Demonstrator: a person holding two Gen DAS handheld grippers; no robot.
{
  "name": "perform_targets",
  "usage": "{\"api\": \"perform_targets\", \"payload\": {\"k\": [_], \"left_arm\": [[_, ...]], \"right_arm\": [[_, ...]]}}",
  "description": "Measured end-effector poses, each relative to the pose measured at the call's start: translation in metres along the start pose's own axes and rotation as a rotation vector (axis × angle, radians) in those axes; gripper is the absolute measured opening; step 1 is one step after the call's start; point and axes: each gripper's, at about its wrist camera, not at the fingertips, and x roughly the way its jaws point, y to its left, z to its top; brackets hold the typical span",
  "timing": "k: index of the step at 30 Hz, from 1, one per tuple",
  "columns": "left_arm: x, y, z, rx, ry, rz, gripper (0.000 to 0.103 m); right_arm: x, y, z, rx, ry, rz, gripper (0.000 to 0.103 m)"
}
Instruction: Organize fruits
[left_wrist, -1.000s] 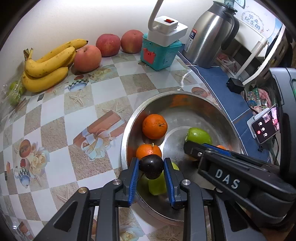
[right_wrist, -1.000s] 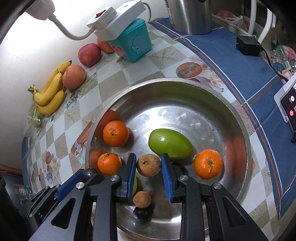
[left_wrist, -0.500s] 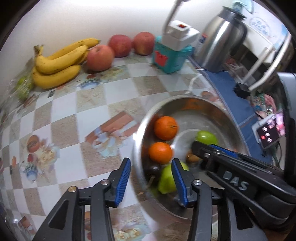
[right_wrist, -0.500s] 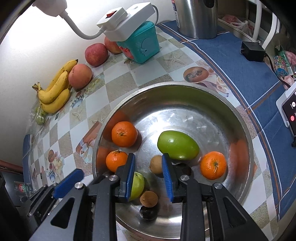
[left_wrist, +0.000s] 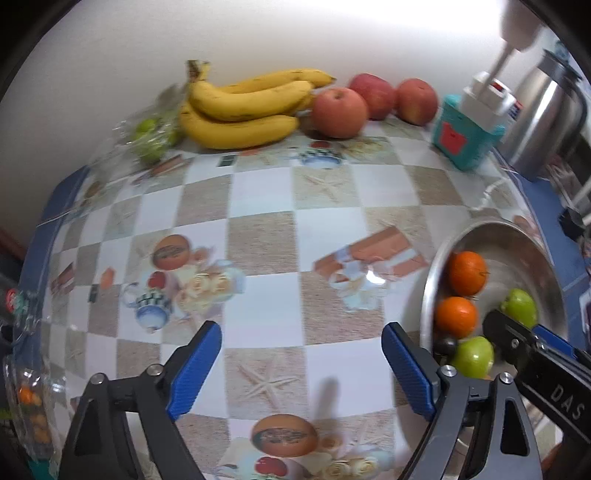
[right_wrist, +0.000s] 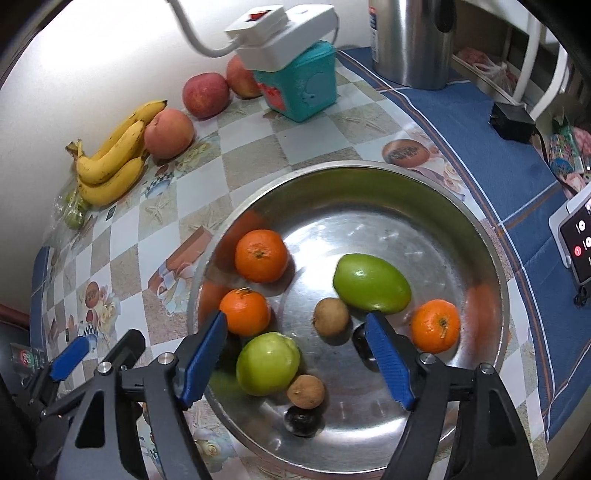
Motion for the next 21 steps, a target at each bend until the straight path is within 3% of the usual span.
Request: {"api": "perform_targets", "payload": {"k": [4, 21], "left_arm": [[-0.001, 0.015, -0.004, -0.035, -0.010, 0.037, 0.099], [-0.039, 0.033, -0.060, -0.020, -0.072, 0.209, 0.099]], "right_arm": [[-0.001, 0.009, -0.005, -0.028, -0.007, -0.014, 0.088], [-0.035, 0.019, -0.063, -0.090, -0.047, 0.043, 0.089]]}}
